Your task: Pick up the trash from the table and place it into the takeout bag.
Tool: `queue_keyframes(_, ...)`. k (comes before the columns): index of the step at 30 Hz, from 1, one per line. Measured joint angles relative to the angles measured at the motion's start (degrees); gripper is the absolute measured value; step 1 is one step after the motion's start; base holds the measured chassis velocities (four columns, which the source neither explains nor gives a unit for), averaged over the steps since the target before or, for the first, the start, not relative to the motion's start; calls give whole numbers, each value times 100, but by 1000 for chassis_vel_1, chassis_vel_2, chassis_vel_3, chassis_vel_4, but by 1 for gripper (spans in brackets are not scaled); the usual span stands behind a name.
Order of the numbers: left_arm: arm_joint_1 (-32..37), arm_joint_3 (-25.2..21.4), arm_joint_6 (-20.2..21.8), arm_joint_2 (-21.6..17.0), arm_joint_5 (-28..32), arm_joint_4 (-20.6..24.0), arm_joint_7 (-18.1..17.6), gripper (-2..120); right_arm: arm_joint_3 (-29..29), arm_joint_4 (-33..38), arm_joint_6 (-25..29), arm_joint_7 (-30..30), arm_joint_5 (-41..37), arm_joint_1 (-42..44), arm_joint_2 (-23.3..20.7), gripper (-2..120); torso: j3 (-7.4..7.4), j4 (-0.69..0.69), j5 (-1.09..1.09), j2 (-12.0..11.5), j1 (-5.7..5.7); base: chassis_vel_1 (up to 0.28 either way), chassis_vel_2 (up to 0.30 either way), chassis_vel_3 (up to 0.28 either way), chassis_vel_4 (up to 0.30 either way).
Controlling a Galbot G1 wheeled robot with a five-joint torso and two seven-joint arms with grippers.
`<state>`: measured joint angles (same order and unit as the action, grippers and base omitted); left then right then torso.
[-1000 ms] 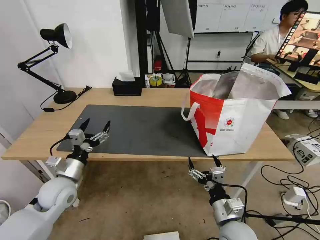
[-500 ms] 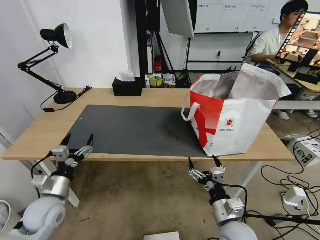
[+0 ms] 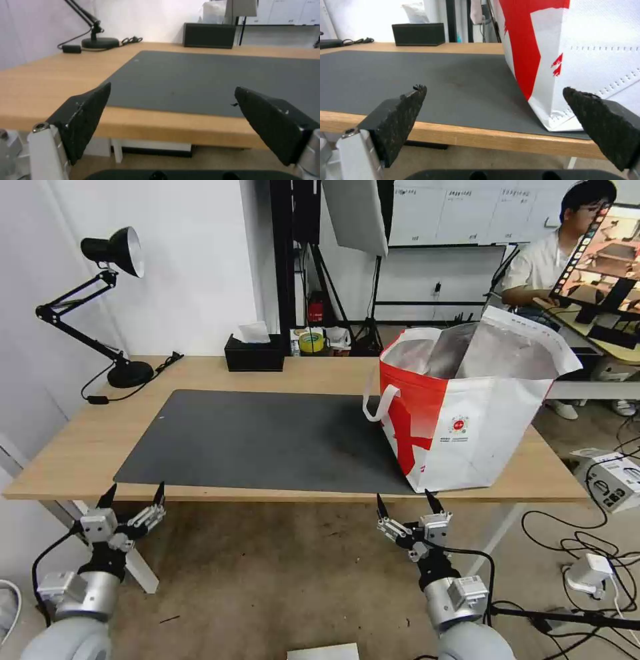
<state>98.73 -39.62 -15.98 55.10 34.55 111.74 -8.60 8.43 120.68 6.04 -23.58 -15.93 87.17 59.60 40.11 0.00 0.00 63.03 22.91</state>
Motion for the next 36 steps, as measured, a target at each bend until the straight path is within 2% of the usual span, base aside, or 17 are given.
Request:
queue_keyframes(10,129,12,-87,156,-18,-108,10,100,0,0,0,0,0,0,0,100,0,0,0,0,1,0,0,0,0)
queue_keyframes(36,121,19,-91,157,1,-115,4,100,0,0,0,0,0,0,0,100,0,0,0,0,1,0,0,0,0)
